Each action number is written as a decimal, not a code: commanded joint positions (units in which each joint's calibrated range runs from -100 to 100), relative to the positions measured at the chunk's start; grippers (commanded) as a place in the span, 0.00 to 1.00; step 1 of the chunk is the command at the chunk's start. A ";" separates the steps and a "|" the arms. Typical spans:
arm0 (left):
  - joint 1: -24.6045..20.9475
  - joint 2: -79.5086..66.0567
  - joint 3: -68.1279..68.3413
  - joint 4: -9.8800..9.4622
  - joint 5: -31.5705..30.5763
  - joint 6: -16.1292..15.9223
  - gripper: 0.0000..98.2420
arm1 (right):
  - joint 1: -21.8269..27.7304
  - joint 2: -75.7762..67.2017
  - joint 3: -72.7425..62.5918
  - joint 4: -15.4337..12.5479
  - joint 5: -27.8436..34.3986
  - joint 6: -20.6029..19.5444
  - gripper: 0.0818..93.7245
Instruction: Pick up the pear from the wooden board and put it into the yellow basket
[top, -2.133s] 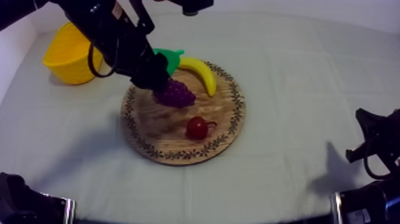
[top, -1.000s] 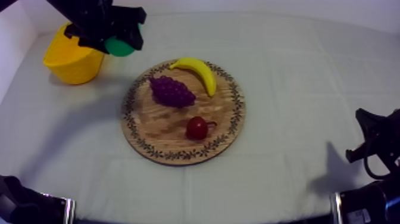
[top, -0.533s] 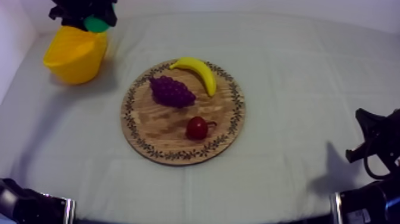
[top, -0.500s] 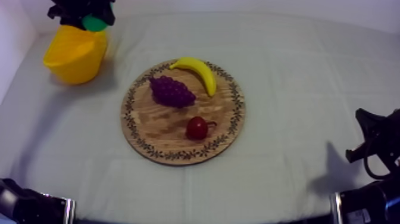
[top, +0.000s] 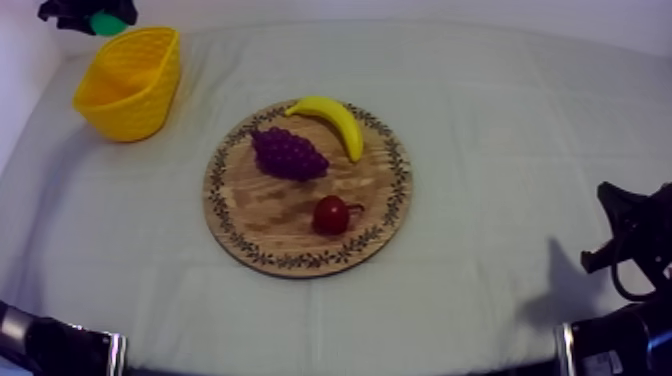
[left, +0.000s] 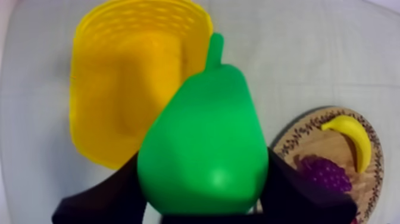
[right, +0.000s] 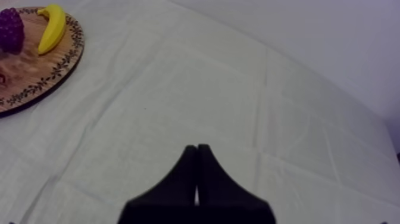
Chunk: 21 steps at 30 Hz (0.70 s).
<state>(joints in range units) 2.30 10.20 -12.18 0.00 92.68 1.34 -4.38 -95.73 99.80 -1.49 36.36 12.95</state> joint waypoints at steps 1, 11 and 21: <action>-1.03 0.12 -0.38 -0.12 0.01 -0.39 0.50 | -0.06 -0.03 -0.02 0.00 0.02 0.01 0.00; -2.62 0.53 -2.18 -0.17 0.37 -1.44 0.49 | -0.07 -0.03 -0.02 0.00 0.02 0.01 0.00; -2.70 0.68 -2.96 -0.17 0.96 -1.70 0.49 | -0.07 -0.03 -0.02 0.00 0.02 0.01 0.00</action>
<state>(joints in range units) -0.38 10.82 -15.17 0.00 93.69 -0.34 -4.45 -95.73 99.80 -1.49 36.36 12.95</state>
